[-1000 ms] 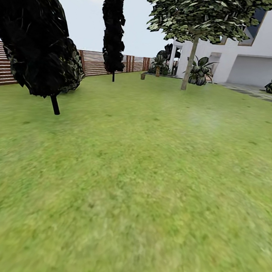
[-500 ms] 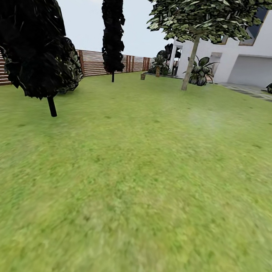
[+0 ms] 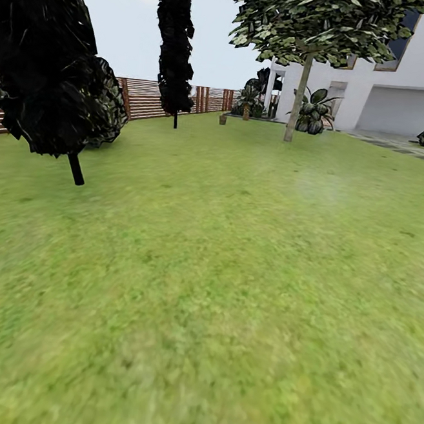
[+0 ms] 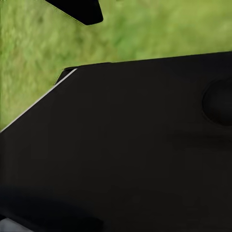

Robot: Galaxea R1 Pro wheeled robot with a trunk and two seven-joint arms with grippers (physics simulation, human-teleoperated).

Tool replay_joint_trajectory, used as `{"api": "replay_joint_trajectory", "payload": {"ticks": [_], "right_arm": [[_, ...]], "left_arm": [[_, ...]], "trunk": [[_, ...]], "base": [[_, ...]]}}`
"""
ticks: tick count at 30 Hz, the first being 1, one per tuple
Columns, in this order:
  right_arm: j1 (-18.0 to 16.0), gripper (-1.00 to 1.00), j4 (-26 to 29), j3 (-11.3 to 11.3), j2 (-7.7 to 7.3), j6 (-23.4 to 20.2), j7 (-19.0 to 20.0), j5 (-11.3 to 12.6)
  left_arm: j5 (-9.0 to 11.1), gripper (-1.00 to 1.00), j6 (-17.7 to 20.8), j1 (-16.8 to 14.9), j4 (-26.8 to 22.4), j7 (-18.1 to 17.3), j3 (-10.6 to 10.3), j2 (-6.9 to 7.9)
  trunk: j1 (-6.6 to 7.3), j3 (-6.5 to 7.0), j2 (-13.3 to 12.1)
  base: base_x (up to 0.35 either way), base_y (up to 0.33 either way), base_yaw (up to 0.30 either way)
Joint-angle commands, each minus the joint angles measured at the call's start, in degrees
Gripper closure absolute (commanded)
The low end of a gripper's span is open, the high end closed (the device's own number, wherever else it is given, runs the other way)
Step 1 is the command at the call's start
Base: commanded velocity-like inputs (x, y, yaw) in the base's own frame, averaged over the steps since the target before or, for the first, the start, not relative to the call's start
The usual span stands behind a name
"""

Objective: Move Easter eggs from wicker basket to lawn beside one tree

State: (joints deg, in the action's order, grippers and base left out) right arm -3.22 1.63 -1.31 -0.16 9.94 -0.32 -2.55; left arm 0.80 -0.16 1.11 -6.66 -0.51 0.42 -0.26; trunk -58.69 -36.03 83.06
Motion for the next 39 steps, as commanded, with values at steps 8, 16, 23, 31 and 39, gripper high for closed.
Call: {"api": "replay_joint_trajectory", "payload": {"ticks": [8,16,23,31,39], "right_arm": [[0.0,-1.00,-0.1,-0.1,-0.01,0.2,0.0,-0.3],[0.0,-1.00,0.0,-0.1,-0.01,0.2,0.0,-0.3],[0.0,-1.00,-0.1,-0.1,-0.01,0.2,0.0,-0.3],[0.0,-1.00,-0.1,-0.1,-0.01,0.2,0.0,-0.3],[0.0,-1.00,-0.1,-0.1,0.05,0.2,0.0,-0.3]], "left_arm": [[0.1,-1.00,0.0,0.0,-0.1,0.0,0.0,0.00],[0.1,-1.00,0.0,0.0,-0.1,0.0,0.0,0.00],[0.1,-1.00,0.0,0.0,-0.1,0.0,0.1,0.00],[0.1,-1.00,0.0,0.0,-0.1,0.0,0.1,0.00],[0.1,-1.00,0.0,0.0,-0.1,-0.1,0.0,0.00]], "trunk": [[-0.04,-0.04,0.0],[-0.04,-0.04,0.0],[-0.04,-0.04,0.0],[-0.04,-0.04,0.0],[-0.04,-0.04,0.0]], "base": [[0.339,0.000,0.000],[0.339,0.000,0.000],[0.339,0.000,0.000],[0.339,0.000,0.000],[0.339,0.000,0.000]]}}
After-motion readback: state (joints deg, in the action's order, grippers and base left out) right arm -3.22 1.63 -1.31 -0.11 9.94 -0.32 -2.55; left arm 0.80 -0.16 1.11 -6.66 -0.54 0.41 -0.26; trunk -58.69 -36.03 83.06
